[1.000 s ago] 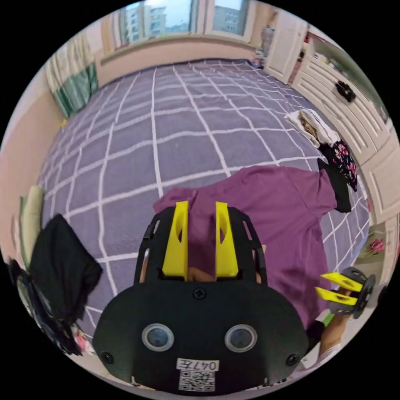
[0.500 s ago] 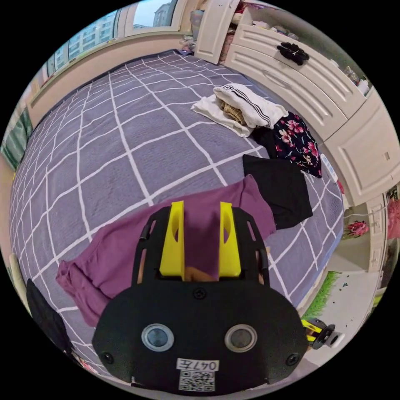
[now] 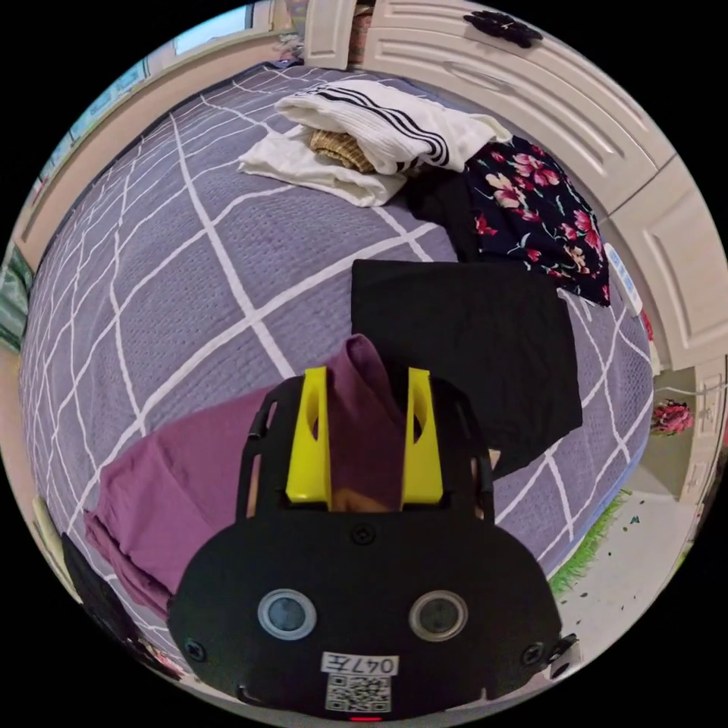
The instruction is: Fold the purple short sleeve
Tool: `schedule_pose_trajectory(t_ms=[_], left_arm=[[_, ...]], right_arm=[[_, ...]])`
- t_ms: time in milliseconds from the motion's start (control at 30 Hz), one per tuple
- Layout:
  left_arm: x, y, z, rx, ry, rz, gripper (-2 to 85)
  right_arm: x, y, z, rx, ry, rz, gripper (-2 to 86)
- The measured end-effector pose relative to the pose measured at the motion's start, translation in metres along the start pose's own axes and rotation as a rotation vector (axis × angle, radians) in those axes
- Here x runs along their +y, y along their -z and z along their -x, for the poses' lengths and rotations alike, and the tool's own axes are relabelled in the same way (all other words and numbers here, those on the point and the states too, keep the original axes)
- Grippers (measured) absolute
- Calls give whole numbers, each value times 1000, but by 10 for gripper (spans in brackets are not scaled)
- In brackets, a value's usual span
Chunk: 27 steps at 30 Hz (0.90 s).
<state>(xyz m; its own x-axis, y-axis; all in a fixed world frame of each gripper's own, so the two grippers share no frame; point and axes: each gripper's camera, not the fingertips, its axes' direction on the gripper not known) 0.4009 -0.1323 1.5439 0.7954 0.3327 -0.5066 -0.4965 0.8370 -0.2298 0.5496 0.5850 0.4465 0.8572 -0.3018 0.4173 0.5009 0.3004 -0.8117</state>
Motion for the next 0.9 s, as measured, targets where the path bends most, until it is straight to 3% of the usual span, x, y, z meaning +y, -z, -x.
schedule_pose_trajectory(t_ms=[100,167,567,733,900], left_arm=[[3,10,2,-28,18,-24,20],[9,21,11,-69,34,-54,6],[73,64,132,276,251,-112,-5],[99,87,158,269,254,-161,-5],[122,104,178,340,252,-174,-5]], right_arm=[[0,0,-2,-16,9,15,29],[1,2,-5,-27,10,15,31],[17,7,-11,-210,41,41,89],[25,7,13,-209,148,121,86],[28,-11,24,-234,156,357,23]])
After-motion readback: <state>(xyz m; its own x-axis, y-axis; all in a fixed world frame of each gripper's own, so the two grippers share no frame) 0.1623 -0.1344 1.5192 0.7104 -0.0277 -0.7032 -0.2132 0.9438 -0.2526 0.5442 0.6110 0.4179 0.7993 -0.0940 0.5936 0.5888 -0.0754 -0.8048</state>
